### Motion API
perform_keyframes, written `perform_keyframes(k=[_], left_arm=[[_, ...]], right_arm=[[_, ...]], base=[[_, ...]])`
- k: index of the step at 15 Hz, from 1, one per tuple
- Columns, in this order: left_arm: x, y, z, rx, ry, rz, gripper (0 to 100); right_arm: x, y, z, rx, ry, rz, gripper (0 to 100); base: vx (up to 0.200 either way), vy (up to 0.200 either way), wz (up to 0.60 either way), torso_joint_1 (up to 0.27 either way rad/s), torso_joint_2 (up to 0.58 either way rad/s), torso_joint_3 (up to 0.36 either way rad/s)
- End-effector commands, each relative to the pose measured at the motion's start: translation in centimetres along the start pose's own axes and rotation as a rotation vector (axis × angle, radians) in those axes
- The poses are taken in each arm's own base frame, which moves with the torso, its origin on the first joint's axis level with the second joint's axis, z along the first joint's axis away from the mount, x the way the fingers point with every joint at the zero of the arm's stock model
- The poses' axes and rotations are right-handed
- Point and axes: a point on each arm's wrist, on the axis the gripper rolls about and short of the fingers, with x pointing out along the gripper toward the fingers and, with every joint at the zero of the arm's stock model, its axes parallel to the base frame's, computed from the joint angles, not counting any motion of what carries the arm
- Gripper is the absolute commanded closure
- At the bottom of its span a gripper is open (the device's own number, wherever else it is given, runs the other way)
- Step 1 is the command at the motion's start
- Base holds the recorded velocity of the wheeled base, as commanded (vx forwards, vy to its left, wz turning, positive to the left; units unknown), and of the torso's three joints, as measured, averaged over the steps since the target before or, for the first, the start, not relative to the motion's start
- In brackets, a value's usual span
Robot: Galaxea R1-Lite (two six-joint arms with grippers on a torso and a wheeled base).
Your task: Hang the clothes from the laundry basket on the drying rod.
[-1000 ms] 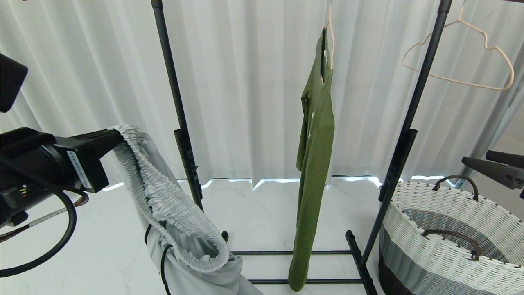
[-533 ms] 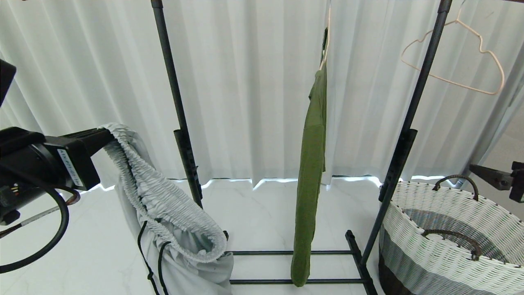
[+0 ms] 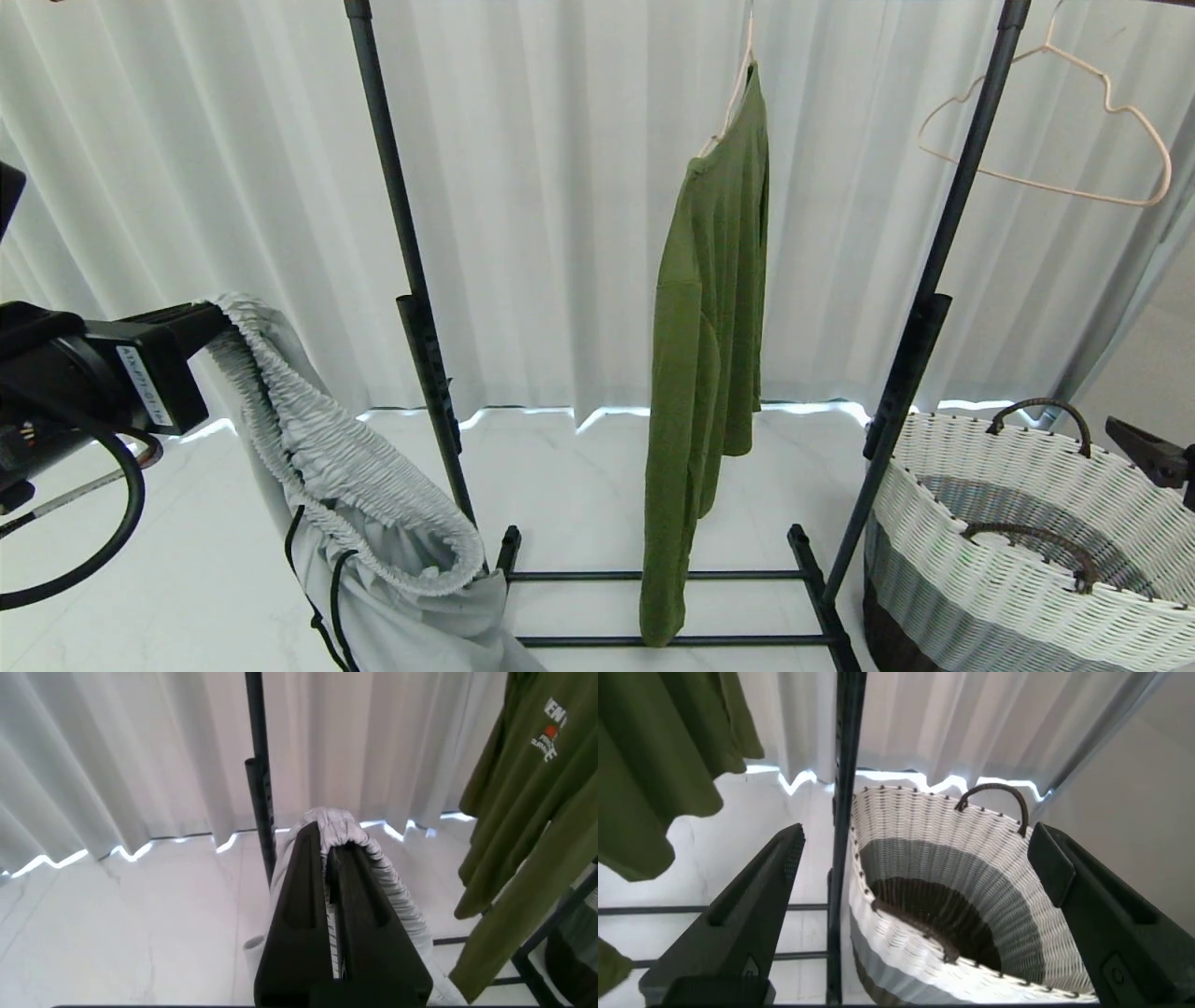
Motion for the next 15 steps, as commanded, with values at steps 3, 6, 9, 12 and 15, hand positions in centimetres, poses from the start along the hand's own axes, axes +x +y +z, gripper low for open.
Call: perform_keyframes(k=[3, 6, 9, 12, 15], left_arm=[[0.2, 0.0, -0.2, 0.004, 0.010, 0.000, 100], [0.1, 0.0, -0.7, -0.004, 0.024, 0.004, 100], [0.1, 0.1, -1.5, 0.006, 0.051, 0.005, 100], [-0.8, 0.1, -3.6, 0.001, 0.076, 0.007, 100], [-3.1, 1.0, -5.1, -0.032, 0.012, 0.063, 100]], right_arm=[[-0.2, 0.1, 0.0, -0.005, -0.007, 0.004, 0], [-0.3, 0.1, 0.0, -0.011, -0.009, 0.004, 0], [-0.3, 0.1, 0.0, -0.013, -0.009, 0.007, 0], [0.2, 0.5, -0.4, -0.050, 0.017, 0.032, 0], [0.2, 0.8, -0.4, -0.055, 0.014, 0.051, 0]], base=[[0.000, 0.000, 0.00, 0.000, 0.00, 0.000], [0.000, 0.000, 0.00, 0.000, 0.00, 0.000], [0.000, 0.000, 0.00, 0.000, 0.00, 0.000], [0.000, 0.000, 0.00, 0.028, -0.21, -0.175], [0.000, 0.000, 0.00, 0.098, -0.33, -0.328]])
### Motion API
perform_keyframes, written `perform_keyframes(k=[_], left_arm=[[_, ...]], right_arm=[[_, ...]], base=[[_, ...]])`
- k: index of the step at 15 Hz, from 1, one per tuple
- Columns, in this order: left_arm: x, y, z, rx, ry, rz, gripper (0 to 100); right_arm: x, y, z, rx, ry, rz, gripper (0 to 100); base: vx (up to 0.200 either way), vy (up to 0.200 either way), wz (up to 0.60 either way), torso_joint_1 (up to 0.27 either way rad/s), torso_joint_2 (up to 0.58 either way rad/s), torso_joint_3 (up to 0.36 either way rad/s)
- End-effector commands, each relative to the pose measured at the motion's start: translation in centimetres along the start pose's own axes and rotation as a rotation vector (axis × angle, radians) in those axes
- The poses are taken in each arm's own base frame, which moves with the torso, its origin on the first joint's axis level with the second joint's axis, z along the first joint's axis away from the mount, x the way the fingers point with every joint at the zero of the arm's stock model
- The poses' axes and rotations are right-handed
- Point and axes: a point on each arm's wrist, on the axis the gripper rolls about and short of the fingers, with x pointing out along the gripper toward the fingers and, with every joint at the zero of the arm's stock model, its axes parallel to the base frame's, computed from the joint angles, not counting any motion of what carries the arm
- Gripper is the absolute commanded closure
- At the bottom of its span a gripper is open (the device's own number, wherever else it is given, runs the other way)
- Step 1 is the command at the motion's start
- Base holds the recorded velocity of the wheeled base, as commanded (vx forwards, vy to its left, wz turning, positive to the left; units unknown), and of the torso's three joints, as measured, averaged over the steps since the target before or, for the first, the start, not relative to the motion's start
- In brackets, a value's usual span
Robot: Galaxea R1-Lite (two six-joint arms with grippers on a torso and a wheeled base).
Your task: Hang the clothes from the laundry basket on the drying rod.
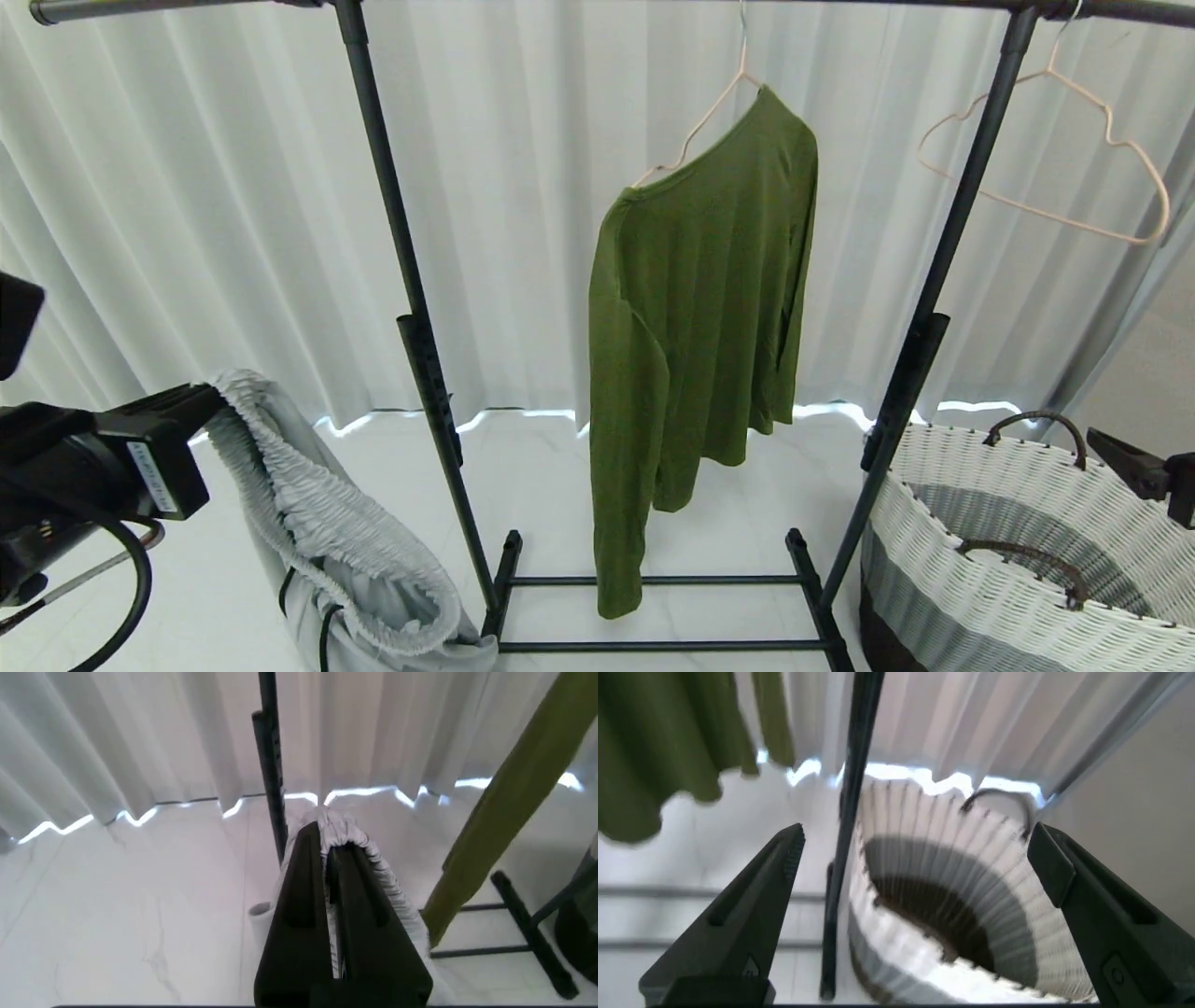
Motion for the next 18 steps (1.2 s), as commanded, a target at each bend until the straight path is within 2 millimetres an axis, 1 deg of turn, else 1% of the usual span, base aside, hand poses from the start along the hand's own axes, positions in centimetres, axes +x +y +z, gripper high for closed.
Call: perform_keyframes(k=[1, 2, 4, 7, 11, 17, 18], left_arm=[[-2.3, 0.7, -0.9, -0.026, -0.048, 0.034, 100], [-2.6, 0.8, -1.2, -0.027, -0.049, 0.040, 100], [-2.7, 0.9, -1.5, -0.024, -0.042, 0.049, 100], [-1.7, 0.7, -1.5, -0.020, -0.011, 0.026, 100], [-0.4, 0.6, -2.4, -0.017, 0.058, 0.018, 100], [-0.2, 0.5, -2.5, -0.015, 0.071, 0.017, 100], [-0.1, 0.5, -2.5, -0.017, 0.074, 0.017, 100]], right_arm=[[0.0, 0.2, 0.0, 0.000, 0.001, 0.010, 0], [0.1, 0.2, 0.0, 0.000, 0.002, 0.012, 0], [0.1, 0.2, 0.0, 0.000, 0.003, 0.013, 0], [-0.1, 0.3, 0.0, 0.003, -0.004, 0.018, 0], [-0.1, 0.3, 0.0, 0.001, -0.002, 0.020, 0], [-0.1, 0.4, 0.0, 0.007, -0.004, 0.020, 0], [-0.3, 0.4, -0.3, 0.008, 0.002, 0.021, 0]], base=[[0.000, 0.000, 0.00, 0.090, -0.55, -0.315], [0.000, 0.000, 0.00, 0.100, -0.53, -0.320], [0.000, 0.000, 0.00, 0.146, -0.47, -0.315], [0.000, 0.000, 0.00, 0.159, -0.47, -0.308], [0.000, 0.000, 0.00, 0.177, -0.47, -0.300], [0.000, 0.000, 0.00, 0.212, -0.50, -0.291], [0.000, 0.000, 0.00, 0.227, -0.52, -0.295]])
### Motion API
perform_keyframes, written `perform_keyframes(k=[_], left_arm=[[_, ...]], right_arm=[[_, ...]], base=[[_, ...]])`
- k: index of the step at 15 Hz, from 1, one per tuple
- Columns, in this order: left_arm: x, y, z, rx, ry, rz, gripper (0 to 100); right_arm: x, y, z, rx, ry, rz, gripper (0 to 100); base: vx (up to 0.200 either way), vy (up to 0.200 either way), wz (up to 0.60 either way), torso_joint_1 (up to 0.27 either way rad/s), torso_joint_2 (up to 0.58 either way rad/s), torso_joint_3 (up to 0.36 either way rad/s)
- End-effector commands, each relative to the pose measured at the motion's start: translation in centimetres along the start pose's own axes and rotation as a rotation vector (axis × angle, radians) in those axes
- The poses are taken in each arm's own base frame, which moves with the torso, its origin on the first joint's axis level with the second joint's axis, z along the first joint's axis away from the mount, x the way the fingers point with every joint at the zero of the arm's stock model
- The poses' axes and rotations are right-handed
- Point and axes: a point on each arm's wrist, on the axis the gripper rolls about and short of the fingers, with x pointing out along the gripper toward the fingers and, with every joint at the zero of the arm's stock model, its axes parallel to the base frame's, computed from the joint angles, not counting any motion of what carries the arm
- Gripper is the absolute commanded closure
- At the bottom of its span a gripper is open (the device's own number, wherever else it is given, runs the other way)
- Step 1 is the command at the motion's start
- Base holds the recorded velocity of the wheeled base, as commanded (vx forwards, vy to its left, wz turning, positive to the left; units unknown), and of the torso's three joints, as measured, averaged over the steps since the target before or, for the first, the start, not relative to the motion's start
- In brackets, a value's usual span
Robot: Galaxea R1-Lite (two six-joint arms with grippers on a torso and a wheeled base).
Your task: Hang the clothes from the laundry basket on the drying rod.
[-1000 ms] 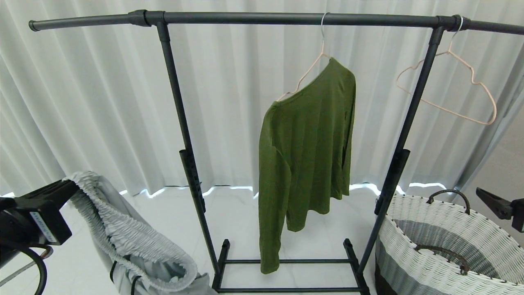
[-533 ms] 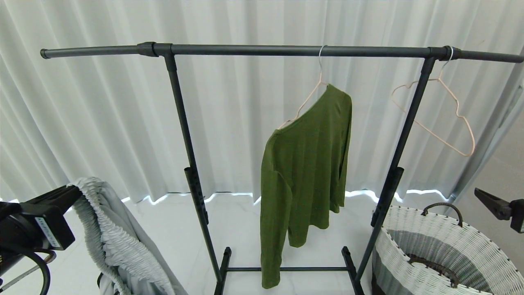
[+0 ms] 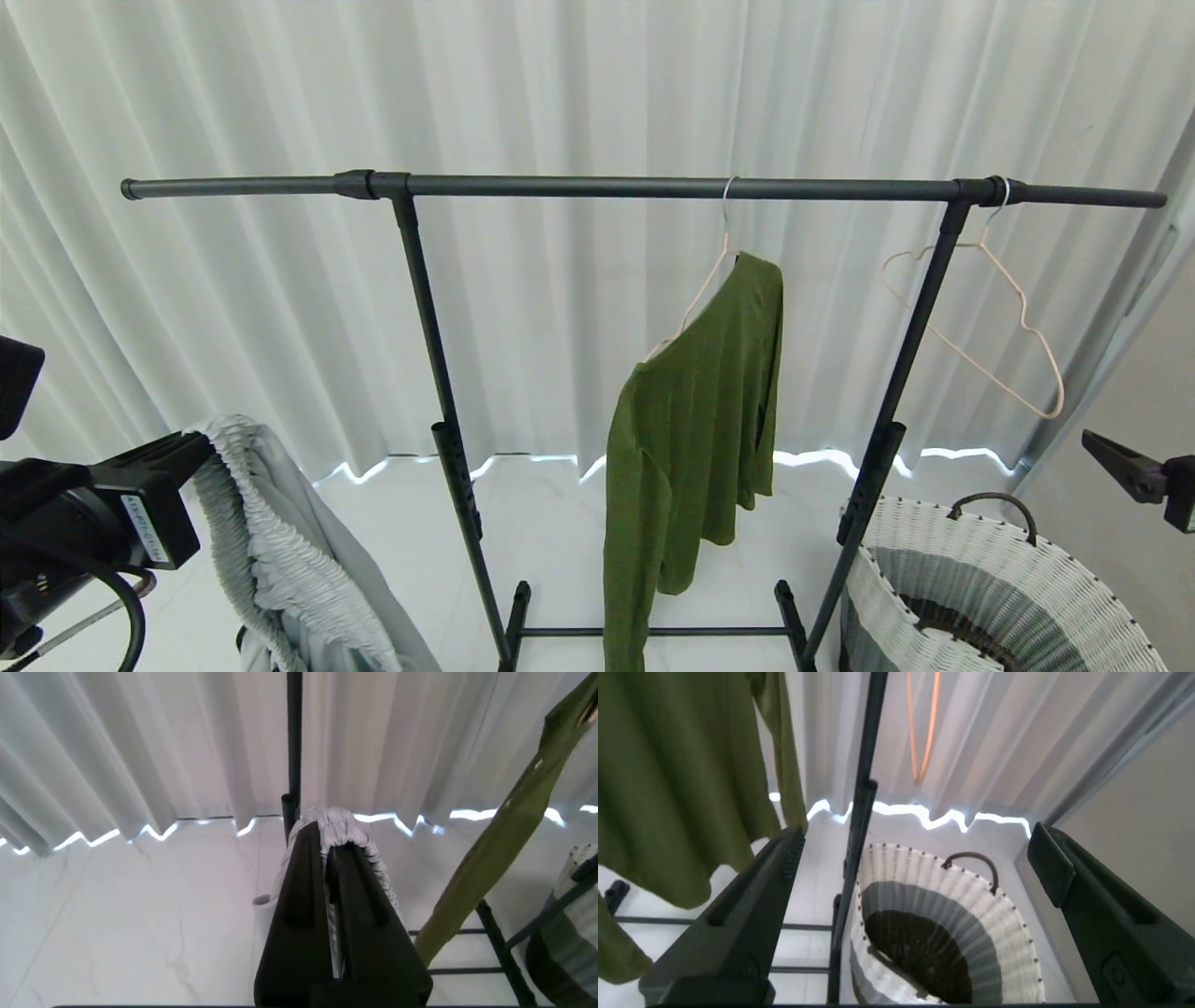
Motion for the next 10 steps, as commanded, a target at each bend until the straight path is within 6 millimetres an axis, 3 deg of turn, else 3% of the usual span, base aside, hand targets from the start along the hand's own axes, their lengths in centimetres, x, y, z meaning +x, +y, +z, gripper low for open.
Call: perform_keyframes(k=[1, 4, 10], left_arm=[[0.2, 0.0, 0.0, 0.000, 0.006, 0.001, 100], [0.2, 0.0, 0.1, 0.000, 0.003, 0.000, 100], [0.3, 0.0, 0.5, 0.009, -0.009, 0.003, 100]], right_arm=[[-0.1, 0.0, -0.2, -0.001, 0.004, 0.001, 0], [-0.1, 0.0, -0.2, -0.003, 0.006, 0.001, 0], [1.6, 0.1, 0.5, -0.002, 0.012, 0.031, 0]], base=[[0.000, 0.000, 0.00, 0.242, -0.51, -0.300], [0.000, 0.000, 0.00, 0.150, -0.33, -0.189], [0.000, 0.000, 0.00, 0.013, -0.02, -0.014]])
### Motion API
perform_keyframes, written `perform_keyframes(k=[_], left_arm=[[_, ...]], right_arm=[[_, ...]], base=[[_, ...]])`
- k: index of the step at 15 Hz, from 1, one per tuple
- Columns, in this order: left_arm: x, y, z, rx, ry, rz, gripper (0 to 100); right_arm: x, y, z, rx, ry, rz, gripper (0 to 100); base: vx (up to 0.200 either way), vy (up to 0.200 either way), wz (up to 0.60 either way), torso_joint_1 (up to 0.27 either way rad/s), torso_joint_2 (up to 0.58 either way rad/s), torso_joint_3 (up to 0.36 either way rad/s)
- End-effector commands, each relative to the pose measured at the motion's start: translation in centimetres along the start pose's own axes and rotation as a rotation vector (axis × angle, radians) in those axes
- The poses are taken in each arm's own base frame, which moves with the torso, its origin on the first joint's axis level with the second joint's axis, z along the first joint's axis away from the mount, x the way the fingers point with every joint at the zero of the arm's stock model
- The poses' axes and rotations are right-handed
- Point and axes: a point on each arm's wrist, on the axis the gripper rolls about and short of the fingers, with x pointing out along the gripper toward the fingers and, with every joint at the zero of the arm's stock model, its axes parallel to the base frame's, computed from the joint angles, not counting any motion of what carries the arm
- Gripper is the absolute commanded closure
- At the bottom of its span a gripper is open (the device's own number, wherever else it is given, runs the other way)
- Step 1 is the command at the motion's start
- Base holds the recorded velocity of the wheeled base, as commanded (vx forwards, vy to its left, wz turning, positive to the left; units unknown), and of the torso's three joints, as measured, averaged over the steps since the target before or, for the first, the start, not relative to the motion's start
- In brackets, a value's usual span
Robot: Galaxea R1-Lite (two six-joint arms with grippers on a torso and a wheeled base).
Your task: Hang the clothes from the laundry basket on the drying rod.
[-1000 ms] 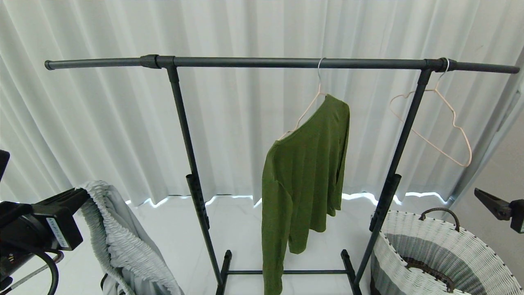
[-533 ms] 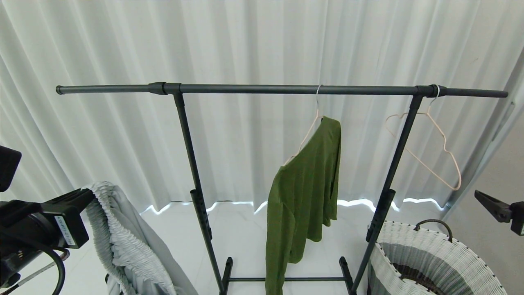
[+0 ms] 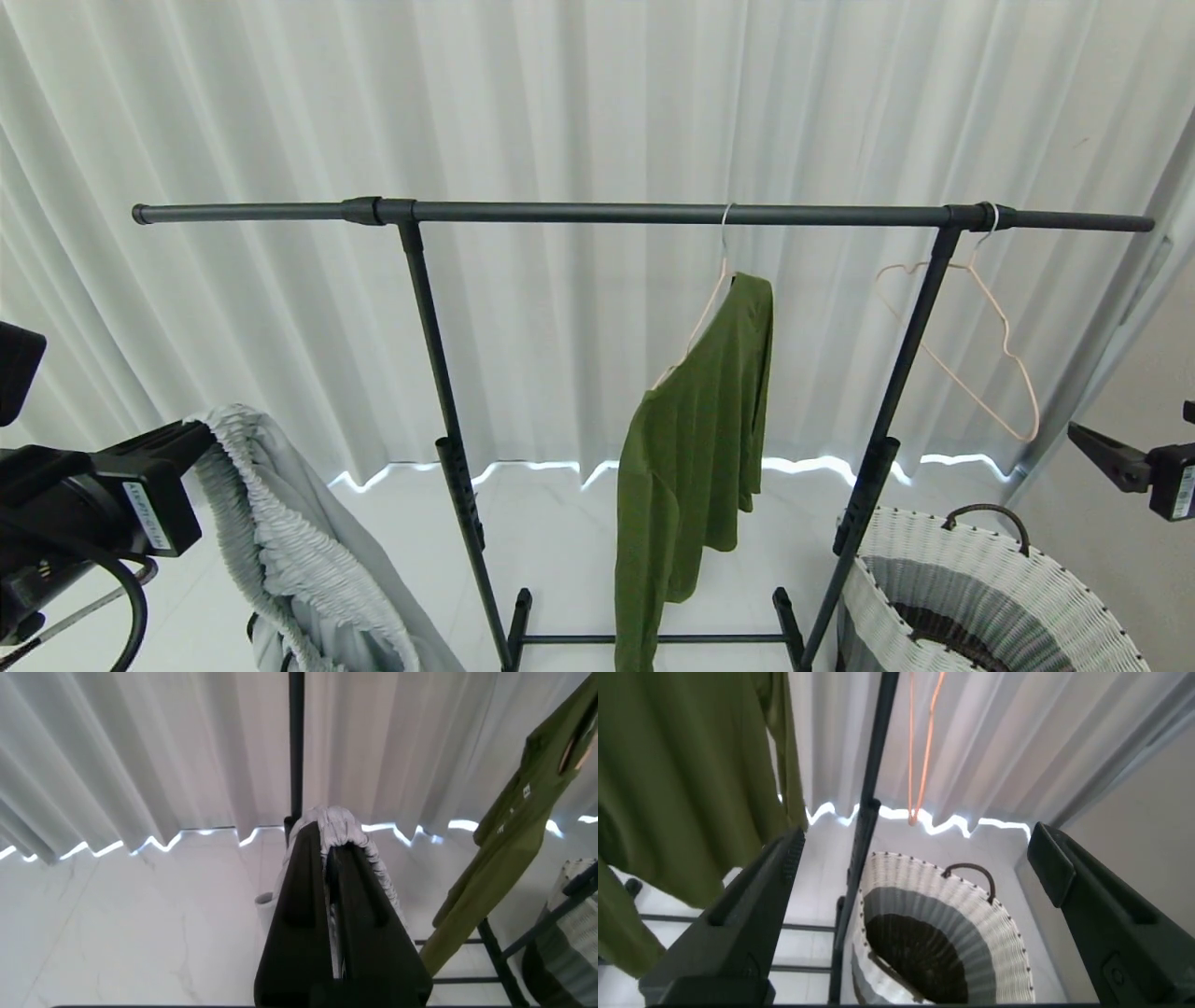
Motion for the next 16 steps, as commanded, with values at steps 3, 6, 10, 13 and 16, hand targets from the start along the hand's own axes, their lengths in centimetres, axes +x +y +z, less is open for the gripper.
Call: perform_keyframes(k=[3, 6, 10, 13, 16], left_arm=[[0.05, -0.01, -0.13, 0.003, 0.006, 0.000, 100], [0.05, -0.01, -0.18, 0.001, 0.007, -0.001, 100], [0.04, -0.03, -0.31, 0.002, 0.012, -0.007, 100], [-0.06, -0.02, -0.27, 0.000, 0.007, -0.007, 100], [-0.05, -0.02, -0.22, 0.000, 0.005, -0.007, 100]], right_arm=[[0.47, 0.07, -0.25, -0.002, 0.018, 0.018, 0], [0.58, 0.09, -0.38, 0.001, 0.023, 0.036, 0], [0.58, 0.09, -0.38, 0.001, 0.023, 0.036, 0], [0.58, 0.09, -0.38, 0.001, 0.023, 0.036, 0], [0.57, 0.10, -0.42, 0.002, 0.024, 0.036, 0]], base=[[0.000, 0.000, 0.00, 0.000, 0.00, 0.000], [0.000, -0.133, 0.00, 0.003, 0.00, -0.003], [0.000, -0.200, 0.00, 0.001, 0.00, 0.004], [0.000, 0.000, 0.00, 0.000, 0.00, 0.000], [0.000, 0.000, 0.00, 0.000, 0.00, 0.000]])
